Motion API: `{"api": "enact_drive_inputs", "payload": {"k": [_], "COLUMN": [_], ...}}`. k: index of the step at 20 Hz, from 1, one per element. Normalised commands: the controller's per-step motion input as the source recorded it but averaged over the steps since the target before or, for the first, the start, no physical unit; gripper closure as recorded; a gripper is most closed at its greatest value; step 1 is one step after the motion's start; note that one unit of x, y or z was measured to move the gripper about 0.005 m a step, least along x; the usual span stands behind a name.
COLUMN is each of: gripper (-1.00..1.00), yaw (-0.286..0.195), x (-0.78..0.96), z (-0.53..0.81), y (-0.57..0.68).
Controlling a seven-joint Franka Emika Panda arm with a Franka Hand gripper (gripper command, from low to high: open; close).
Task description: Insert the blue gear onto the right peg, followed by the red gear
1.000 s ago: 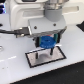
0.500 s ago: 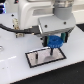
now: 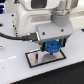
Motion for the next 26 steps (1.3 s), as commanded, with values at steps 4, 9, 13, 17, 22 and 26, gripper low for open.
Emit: {"api": "enact_drive_inputs", "payload": {"k": [4,9,13,17,22,26], "gripper": [1.00,1.00,1.00,1.00,-1.00,-1.00], "yaw": [0.000,0.000,0.000,0.000,0.000,0.000], "x": [0.28,0.17,0.17,0.07,0.01,-0.09], "z": [-0.11,-0.21,-0.19,-0.10,0.03,0.33], "y": [-0.04,0.01,0.01,0.03,0.06,0.11]}}
